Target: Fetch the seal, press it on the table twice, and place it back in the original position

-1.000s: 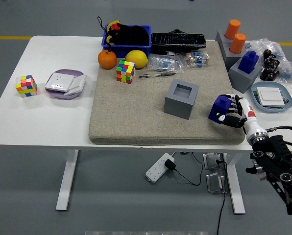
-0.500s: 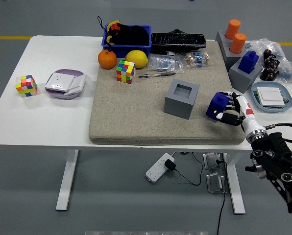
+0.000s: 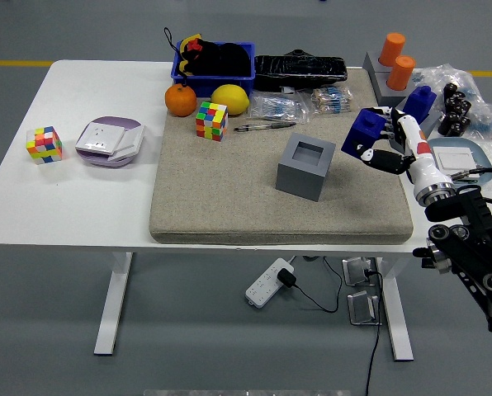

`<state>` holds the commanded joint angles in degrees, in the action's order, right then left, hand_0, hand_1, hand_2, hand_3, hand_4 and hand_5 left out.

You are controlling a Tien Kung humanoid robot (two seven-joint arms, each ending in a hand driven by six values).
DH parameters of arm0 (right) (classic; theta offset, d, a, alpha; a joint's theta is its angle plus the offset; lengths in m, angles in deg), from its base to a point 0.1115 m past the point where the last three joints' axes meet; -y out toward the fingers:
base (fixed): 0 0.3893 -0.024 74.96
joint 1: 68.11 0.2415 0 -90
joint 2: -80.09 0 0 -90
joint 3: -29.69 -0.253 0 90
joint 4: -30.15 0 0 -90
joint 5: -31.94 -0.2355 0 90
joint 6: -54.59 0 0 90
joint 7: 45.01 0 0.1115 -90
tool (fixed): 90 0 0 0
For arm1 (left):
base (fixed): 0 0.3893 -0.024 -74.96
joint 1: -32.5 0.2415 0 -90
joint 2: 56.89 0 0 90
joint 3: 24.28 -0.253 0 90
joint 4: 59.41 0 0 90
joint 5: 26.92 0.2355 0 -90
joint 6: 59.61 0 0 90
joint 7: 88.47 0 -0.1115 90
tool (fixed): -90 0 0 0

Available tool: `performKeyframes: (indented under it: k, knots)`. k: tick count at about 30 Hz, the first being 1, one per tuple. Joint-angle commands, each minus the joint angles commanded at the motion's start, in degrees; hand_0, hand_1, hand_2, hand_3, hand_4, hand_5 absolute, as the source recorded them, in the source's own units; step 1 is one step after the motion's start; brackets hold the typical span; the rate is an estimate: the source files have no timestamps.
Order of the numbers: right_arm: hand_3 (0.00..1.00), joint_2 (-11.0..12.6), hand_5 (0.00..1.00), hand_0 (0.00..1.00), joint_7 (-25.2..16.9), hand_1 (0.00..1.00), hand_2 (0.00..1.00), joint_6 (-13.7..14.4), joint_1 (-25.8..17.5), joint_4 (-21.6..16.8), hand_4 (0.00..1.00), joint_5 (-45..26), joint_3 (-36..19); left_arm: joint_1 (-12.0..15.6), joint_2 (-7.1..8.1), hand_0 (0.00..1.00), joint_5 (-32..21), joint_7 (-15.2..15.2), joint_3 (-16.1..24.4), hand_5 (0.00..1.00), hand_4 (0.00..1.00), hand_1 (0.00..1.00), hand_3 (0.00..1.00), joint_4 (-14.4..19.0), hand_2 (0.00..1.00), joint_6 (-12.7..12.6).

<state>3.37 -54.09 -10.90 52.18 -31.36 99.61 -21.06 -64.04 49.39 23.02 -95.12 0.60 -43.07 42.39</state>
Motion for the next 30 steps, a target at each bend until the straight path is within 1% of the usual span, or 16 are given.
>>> performKeyframes:
  k: [6, 15, 22, 30]
  knots:
    - [0.395, -1.0, 0.002, 0.507, 0.4, 0.384, 0.389, -0.4, 1.5, -0.2, 0.647, 0.0, 1.7, 0.0, 0.0, 0.83, -0.1, 0.0, -0.1, 0.338, 0.744, 0.793, 0.814, 0.0, 0.757, 0.0]
    - [0.394, -3.5, 0.002, 0.506, -0.2, 0.383, 0.389, -0.7, 4.3, 3.7, 0.651, -2.0, 5.1, -0.1, -0.09, 0.83, -0.1, 0.0, -0.2, 0.337, 0.744, 0.793, 0.814, 0.0, 0.757, 0.1]
    - [0.395, -4.9, 0.002, 0.505, -0.6, 0.383, 0.389, -0.9, 6.5, 6.1, 0.653, -3.1, 6.8, -0.3, -0.12, 0.83, -0.2, 0.0, -0.5, 0.337, 0.744, 0.793, 0.815, -0.1, 0.757, 0.1]
    - [0.396, -6.2, 0.002, 0.506, -1.0, 0.383, 0.389, -1.1, 7.9, 8.7, 0.652, -4.7, 8.8, -0.5, -0.18, 0.83, -0.2, -0.1, -0.7, 0.337, 0.744, 0.794, 0.815, -0.1, 0.757, 0.2]
